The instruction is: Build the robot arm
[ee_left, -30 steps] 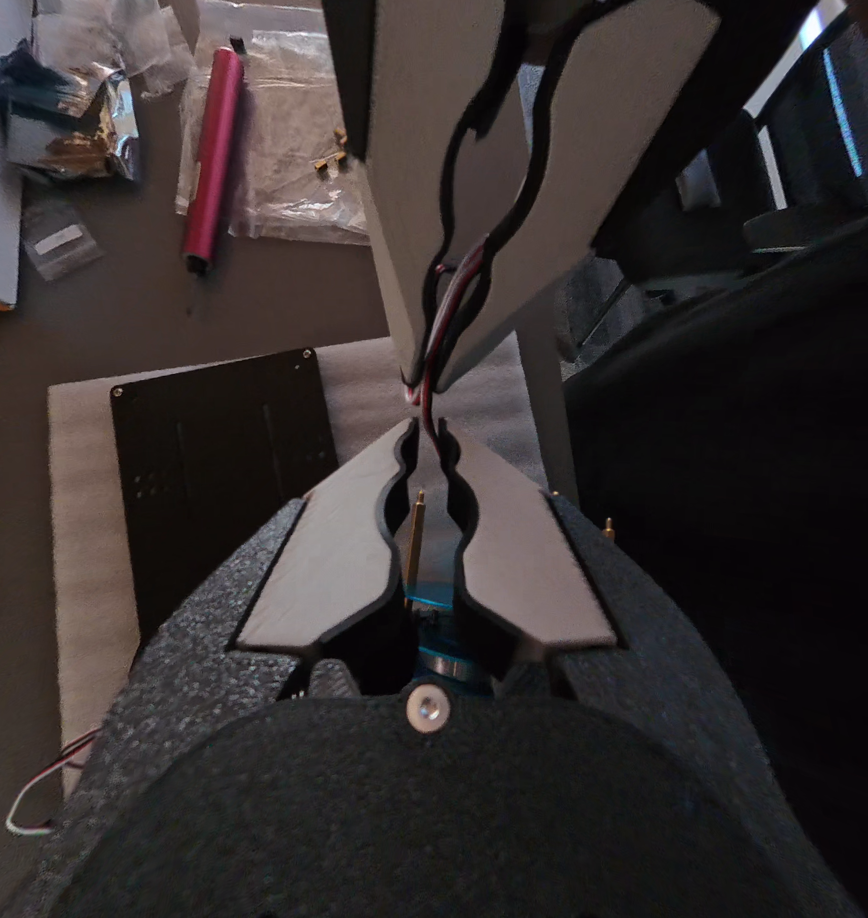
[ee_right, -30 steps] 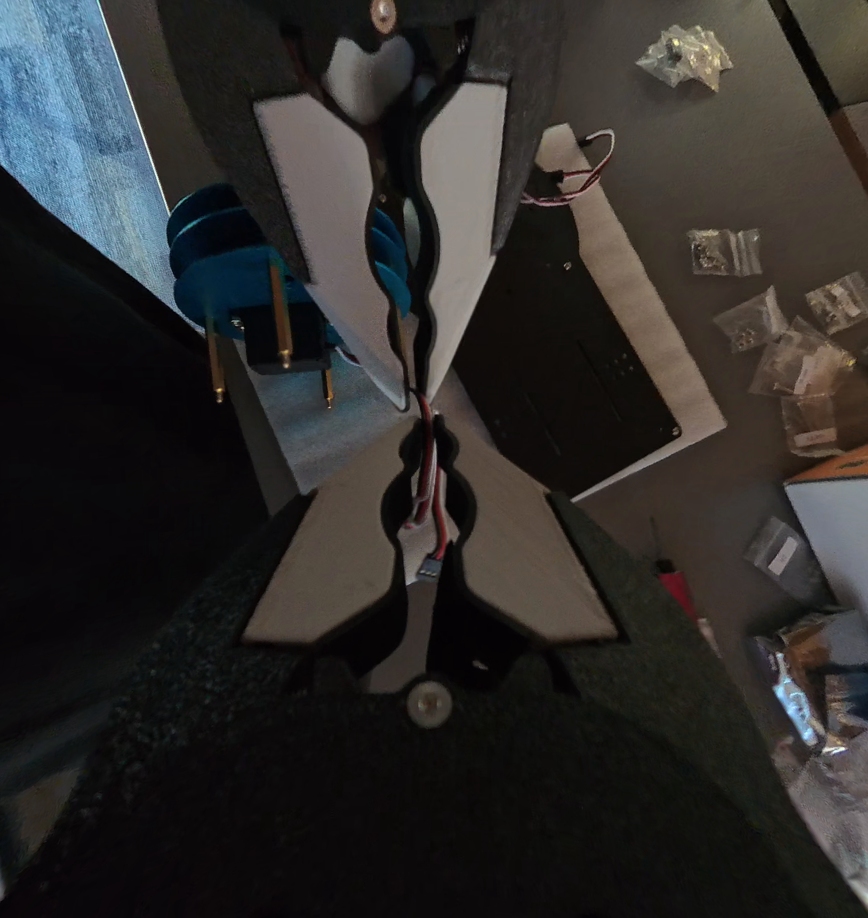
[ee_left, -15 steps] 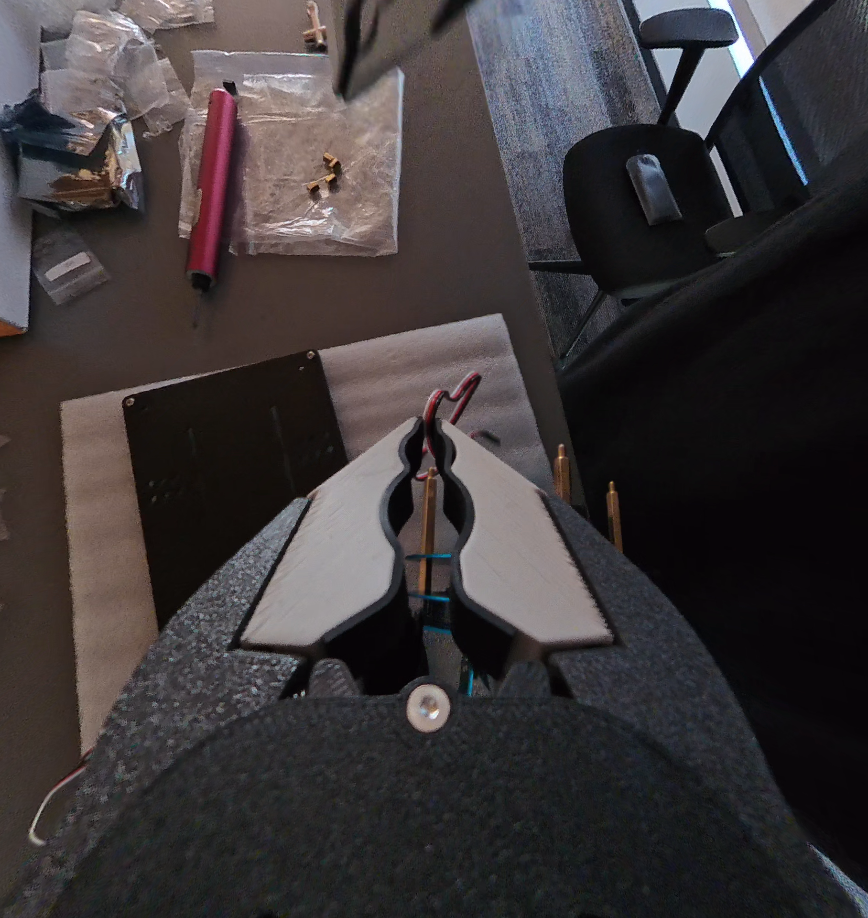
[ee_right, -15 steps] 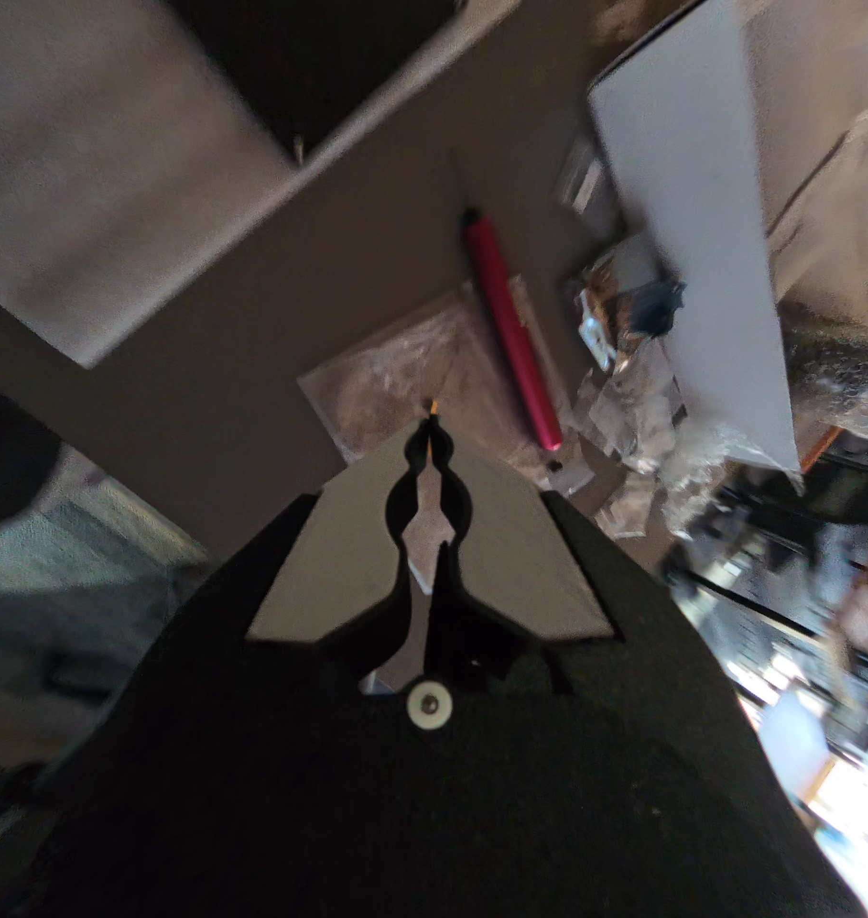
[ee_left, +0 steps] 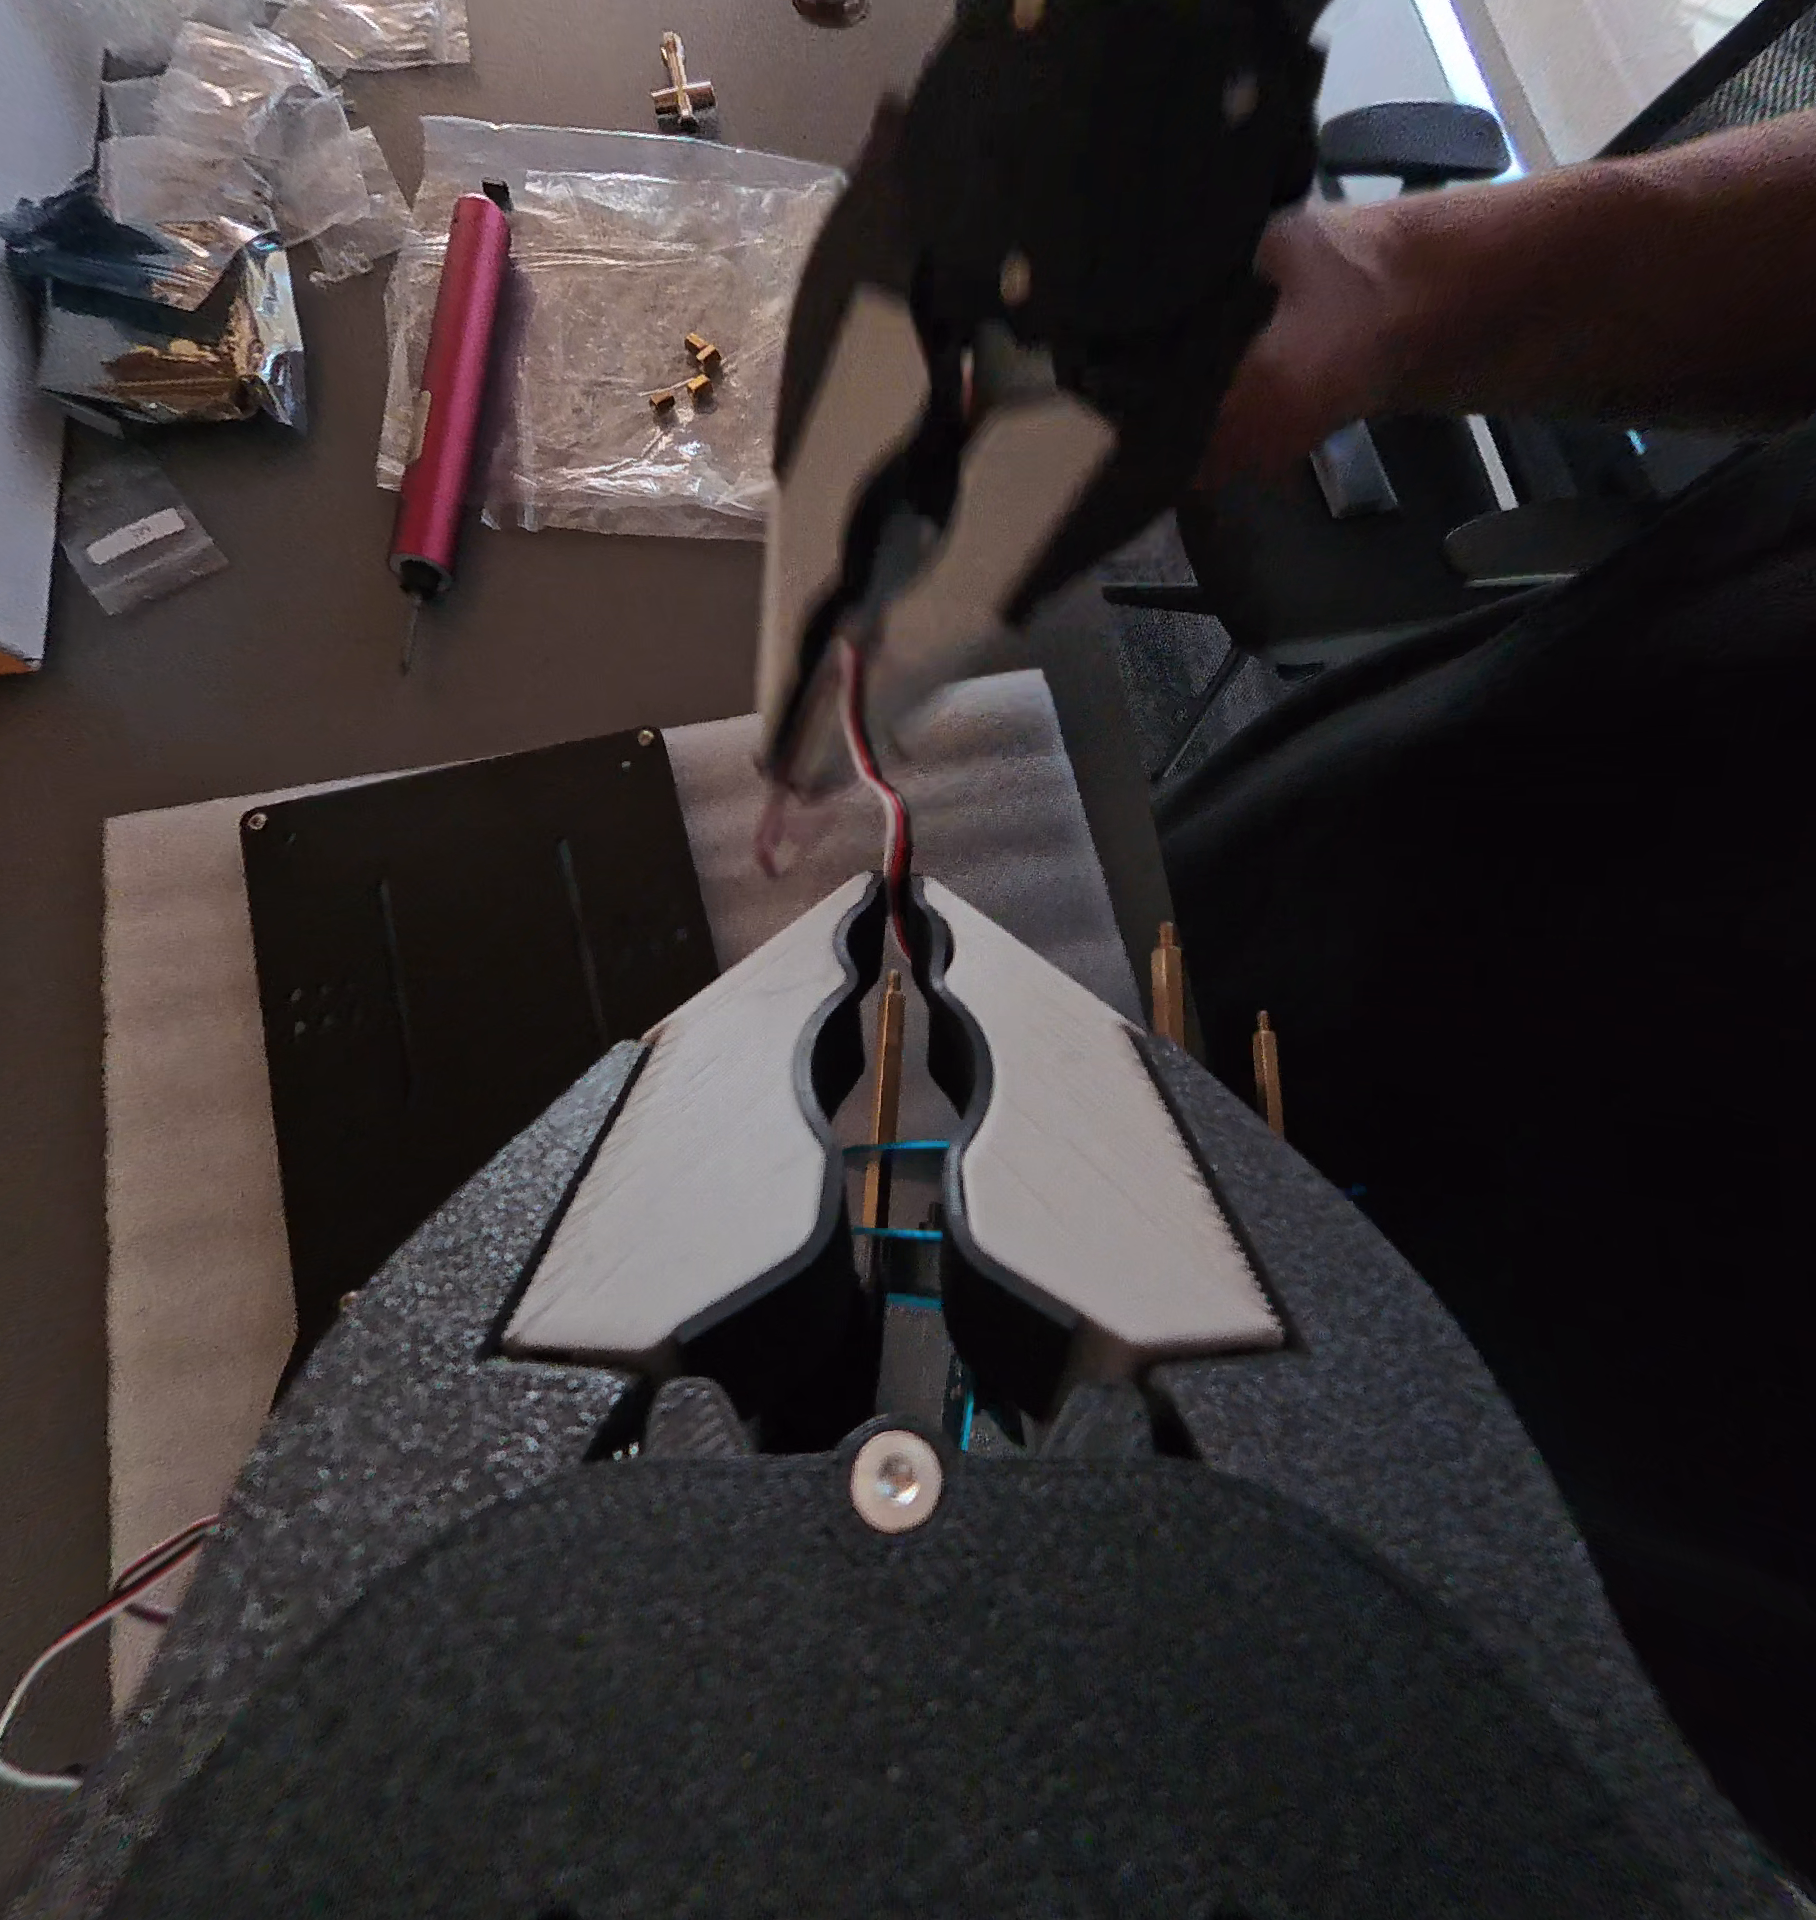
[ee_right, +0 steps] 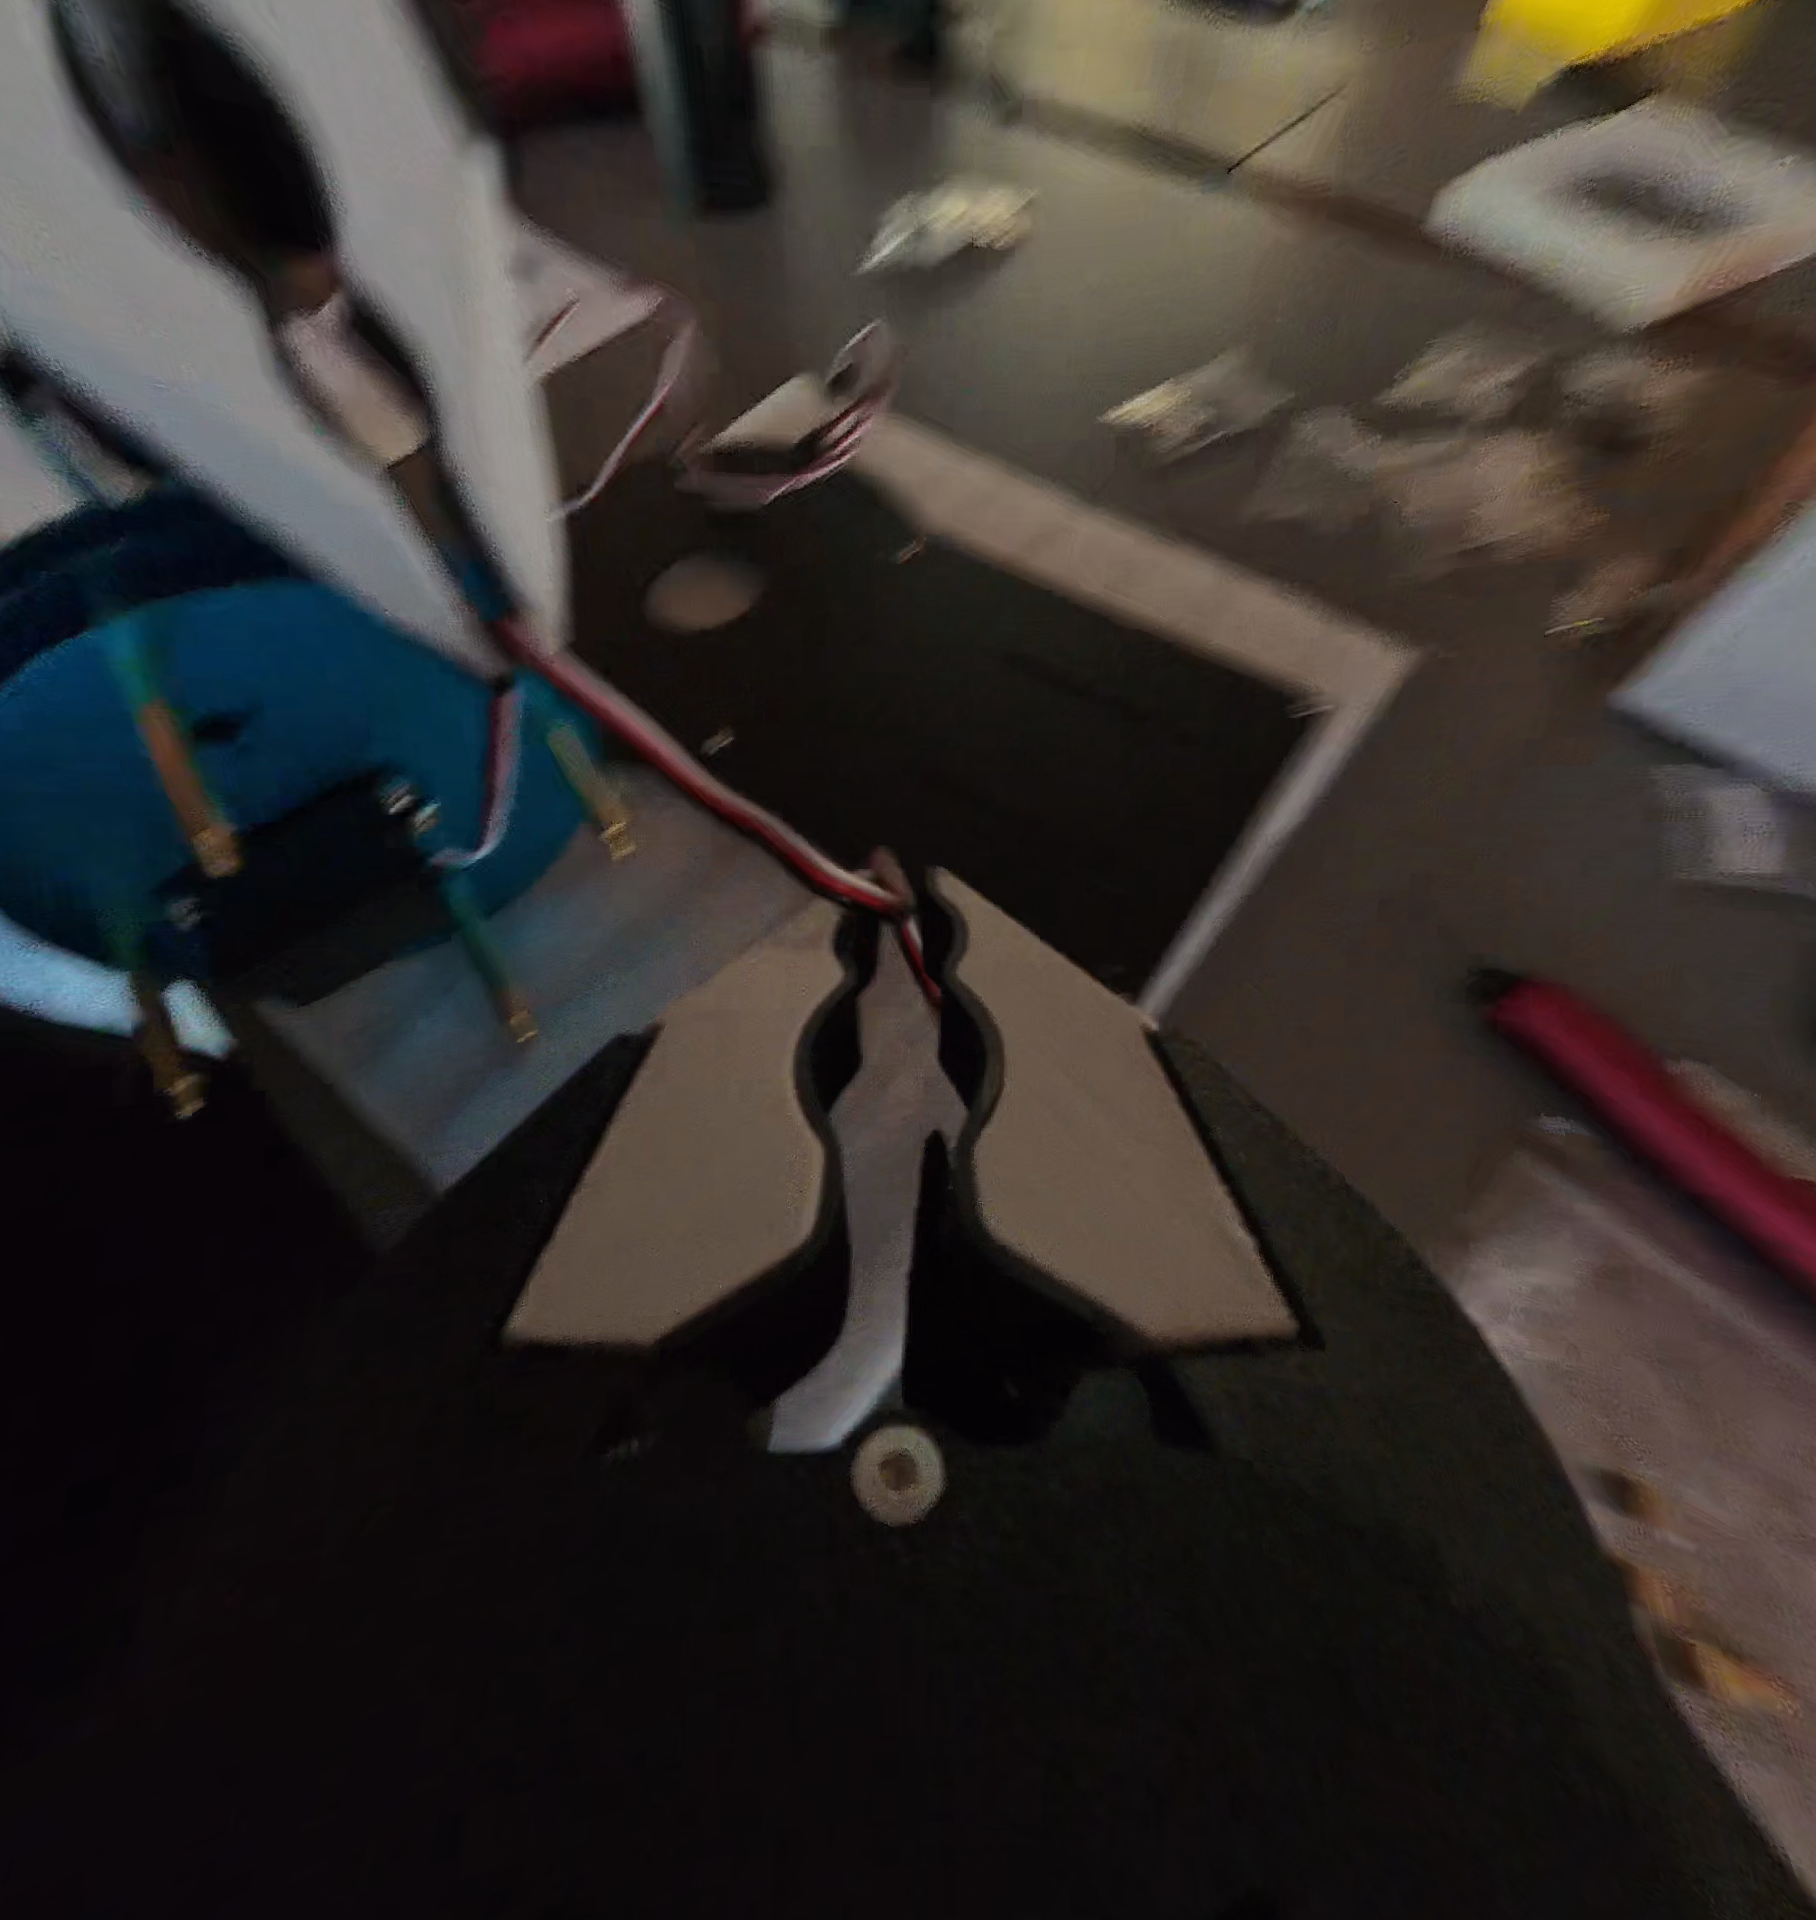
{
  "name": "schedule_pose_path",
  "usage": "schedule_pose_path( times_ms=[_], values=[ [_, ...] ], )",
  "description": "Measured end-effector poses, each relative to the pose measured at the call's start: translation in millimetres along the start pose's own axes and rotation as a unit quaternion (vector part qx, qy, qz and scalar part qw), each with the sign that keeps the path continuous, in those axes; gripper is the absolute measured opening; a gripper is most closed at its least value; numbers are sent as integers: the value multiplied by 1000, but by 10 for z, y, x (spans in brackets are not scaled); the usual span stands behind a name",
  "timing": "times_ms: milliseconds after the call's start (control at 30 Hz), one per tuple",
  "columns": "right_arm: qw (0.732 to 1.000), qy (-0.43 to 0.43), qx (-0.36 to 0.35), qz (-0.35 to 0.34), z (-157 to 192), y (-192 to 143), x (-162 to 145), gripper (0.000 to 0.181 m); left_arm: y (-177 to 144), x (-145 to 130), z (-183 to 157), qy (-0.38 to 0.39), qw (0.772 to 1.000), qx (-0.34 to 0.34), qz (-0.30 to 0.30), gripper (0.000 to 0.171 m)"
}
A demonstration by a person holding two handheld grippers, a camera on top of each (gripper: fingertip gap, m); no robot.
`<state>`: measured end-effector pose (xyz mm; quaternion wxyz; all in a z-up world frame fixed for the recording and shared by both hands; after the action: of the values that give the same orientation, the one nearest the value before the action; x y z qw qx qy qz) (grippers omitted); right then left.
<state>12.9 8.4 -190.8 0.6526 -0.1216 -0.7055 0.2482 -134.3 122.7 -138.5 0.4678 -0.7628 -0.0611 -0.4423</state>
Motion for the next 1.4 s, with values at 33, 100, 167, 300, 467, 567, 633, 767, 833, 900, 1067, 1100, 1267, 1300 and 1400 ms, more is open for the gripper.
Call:
schedule_pose_path(
  times_ms=[33,100,167,300,467,567,633,767,833,900,1067,1100,1267,1300,1400],
  values=[
    [1000,5,-17,-25,-112,-87,86,11,-12,-9,-3,-2,1000,2,-3,3],
    [997,-5,-47,-56,-305,-207,288,7,-16,-23,-6,-9,1000,2,-12,3],
    [995,-57,-60,-57,-377,-179,493,10,-9,-30,-9,-14,1000,4,-21,3],
    [970,-210,-126,7,-320,191,726,9,-34,-61,-27,-29,999,22,-32,4],
    [985,-167,1,46,-109,890,792,5,-107,-140,-60,-76,994,40,-63,3],
    [978,-127,107,126,16,1346,676,7,-156,-237,-26,-115,989,76,-58,4],
    [965,-101,174,168,72,1511,571,8,-216,-311,-12,-159,980,101,-61,7],
    [953,-88,209,202,10,1511,461,11,-607,-504,-173,-231,949,168,-133,22],
    [950,-90,211,214,-83,1458,447,13,-906,-666,-408,-247,927,216,-182,26],
    [948,-120,191,224,-205,1397,451,14,-1185,-863,-758,-255,905,244,-239,26],
    [917,-173,206,295,-481,1285,551,24,-1573,-1493,-1571,-327,838,300,-317,26],
    [909,-181,205,315,-529,1274,570,25,-1570,-1624,-1666,-351,826,307,-317,26],
    [876,-216,213,375,-667,1280,633,30,-1278,-1943,-1842,-442,780,300,-326,28],
    [872,-220,220,379,-669,1273,653,30,-1183,-1949,-1832,-451,776,295,-329,28],
    [866,-246,222,374,-674,1218,770,36,-893,-1987,-1749,-489,763,292,-307,29]
  ],
)
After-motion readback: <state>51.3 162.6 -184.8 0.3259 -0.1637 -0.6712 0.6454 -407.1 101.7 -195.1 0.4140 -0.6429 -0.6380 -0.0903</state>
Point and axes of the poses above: each gripper's, where its closed fingertips meet, y out along the fingers, x out of its top, z = x × y across the jaws, the point moved 10 cm from there along -y, back along the fingers, and after that the axes turned 8 degrees about -x, right-handed, at the moved point
